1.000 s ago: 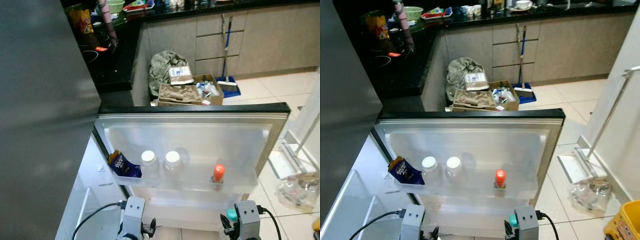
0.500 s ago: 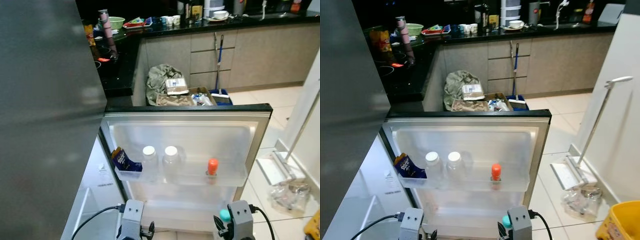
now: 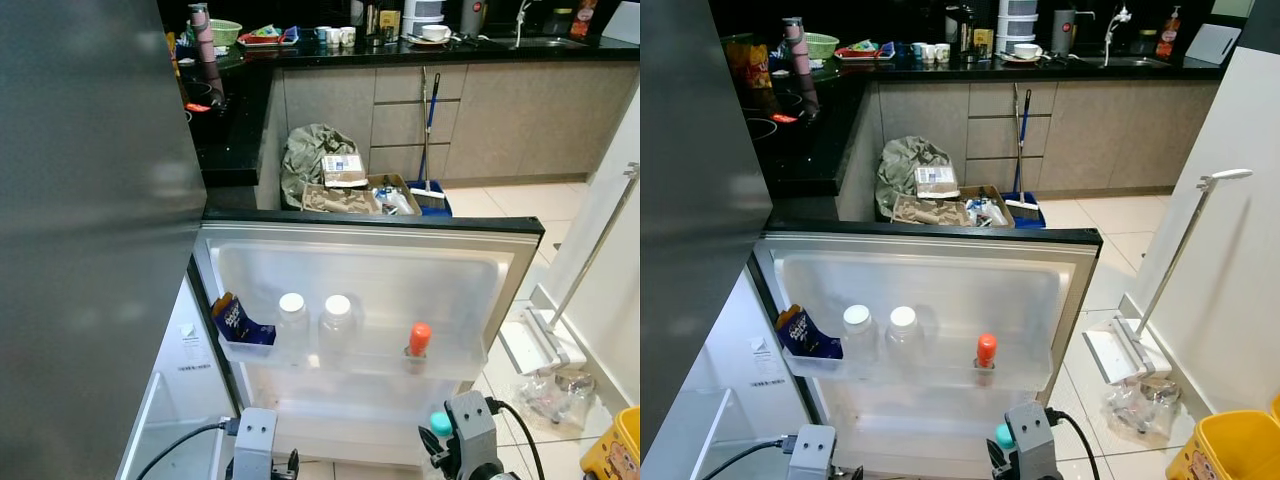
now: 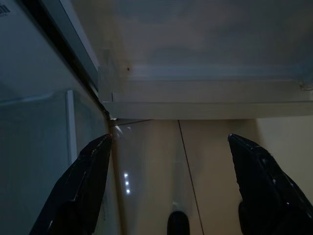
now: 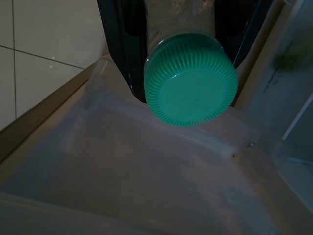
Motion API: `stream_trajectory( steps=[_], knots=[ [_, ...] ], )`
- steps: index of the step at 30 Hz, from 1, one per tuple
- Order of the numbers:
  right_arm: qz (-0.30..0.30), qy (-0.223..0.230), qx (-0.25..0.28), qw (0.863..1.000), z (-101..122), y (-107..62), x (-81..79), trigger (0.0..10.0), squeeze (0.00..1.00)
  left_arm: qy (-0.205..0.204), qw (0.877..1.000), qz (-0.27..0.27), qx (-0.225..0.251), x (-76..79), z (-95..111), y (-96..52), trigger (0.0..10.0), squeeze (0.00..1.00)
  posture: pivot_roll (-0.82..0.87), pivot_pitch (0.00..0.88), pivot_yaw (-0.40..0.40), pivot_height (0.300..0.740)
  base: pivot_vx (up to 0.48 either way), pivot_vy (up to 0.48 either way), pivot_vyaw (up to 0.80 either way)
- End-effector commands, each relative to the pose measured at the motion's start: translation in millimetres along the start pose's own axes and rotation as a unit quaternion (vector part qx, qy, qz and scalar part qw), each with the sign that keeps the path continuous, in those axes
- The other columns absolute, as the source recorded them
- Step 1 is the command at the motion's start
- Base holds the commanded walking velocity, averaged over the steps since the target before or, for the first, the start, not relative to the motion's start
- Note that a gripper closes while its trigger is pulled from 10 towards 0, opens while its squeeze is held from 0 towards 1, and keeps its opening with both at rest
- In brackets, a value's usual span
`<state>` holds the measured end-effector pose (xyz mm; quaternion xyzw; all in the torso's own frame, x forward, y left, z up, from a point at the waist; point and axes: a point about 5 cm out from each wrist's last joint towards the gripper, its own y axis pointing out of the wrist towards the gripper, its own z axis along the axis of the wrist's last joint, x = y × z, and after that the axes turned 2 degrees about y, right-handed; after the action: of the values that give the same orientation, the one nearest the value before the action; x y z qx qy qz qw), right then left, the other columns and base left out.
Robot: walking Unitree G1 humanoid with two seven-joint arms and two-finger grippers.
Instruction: Restocking fridge
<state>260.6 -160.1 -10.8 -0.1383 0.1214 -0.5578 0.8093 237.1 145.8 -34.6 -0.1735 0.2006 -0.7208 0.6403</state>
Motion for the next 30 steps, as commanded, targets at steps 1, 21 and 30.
stream_trajectory(
  steps=[1,21,30],
  knots=[
    [-0.006,0.013,-0.010,1.000,-8.8,-4.7,-1.5,10.0,0.00,0.003,1.000,-0.005,0.002,1.9,-2.2,-2.0,10.0,0.00,-0.05,0.117,-0.021,0.740,0.000,0.000,0.00],
    [-0.020,0.022,-0.006,1.000,-12.1,-8.2,-1.4,10.0,0.00,-0.003,1.000,0.007,-0.002,-0.6,1.4,0.9,10.0,0.00,-0.06,0.123,0.017,0.740,0.000,-0.126,0.00],
    [-0.029,0.029,-0.005,0.999,-14.1,-8.4,-4.1,10.0,0.00,0.018,1.000,-0.008,-0.009,-0.1,3.3,2.6,10.0,0.00,-0.06,0.123,0.042,0.740,0.000,-0.087,0.00]
  ],
)
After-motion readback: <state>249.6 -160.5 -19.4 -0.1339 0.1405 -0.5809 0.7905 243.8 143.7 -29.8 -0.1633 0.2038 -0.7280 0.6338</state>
